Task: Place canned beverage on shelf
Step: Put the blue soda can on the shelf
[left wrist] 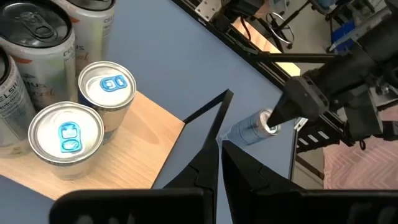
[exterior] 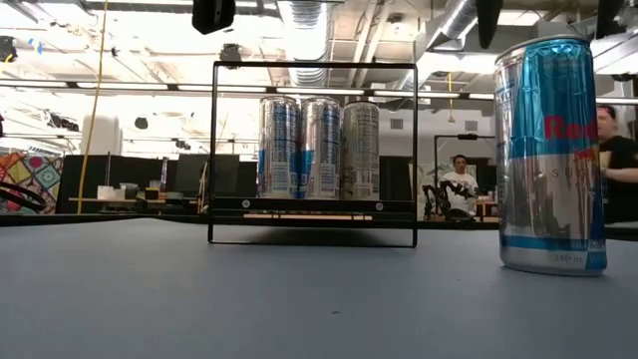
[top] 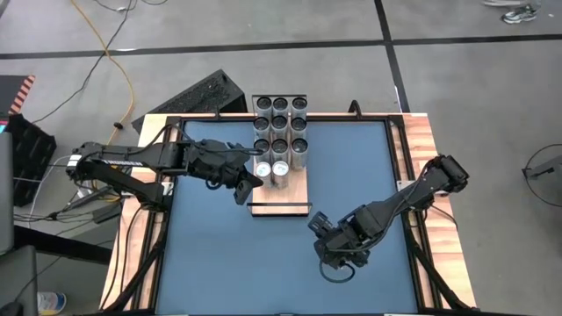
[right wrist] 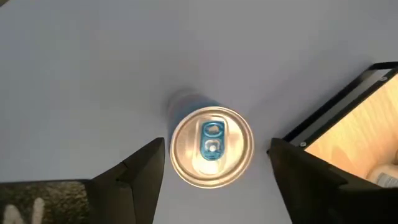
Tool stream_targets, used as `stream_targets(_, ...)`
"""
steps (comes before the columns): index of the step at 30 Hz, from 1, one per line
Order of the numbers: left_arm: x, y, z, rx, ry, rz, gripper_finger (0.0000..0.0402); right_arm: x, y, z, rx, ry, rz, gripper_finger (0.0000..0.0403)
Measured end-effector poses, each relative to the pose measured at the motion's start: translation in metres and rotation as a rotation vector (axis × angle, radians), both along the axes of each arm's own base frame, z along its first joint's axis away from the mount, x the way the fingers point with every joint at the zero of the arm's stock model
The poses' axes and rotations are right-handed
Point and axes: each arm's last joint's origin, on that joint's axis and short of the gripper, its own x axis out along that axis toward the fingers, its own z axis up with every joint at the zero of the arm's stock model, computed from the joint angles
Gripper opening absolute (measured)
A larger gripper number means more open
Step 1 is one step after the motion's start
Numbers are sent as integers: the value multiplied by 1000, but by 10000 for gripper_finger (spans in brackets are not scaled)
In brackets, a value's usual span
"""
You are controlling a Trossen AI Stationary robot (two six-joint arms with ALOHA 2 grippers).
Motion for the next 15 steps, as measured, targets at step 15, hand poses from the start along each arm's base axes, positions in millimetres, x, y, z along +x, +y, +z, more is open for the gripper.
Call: stream_targets(15,0,0,0,0,0,1,7,3,-3,-27,76,40,32,277)
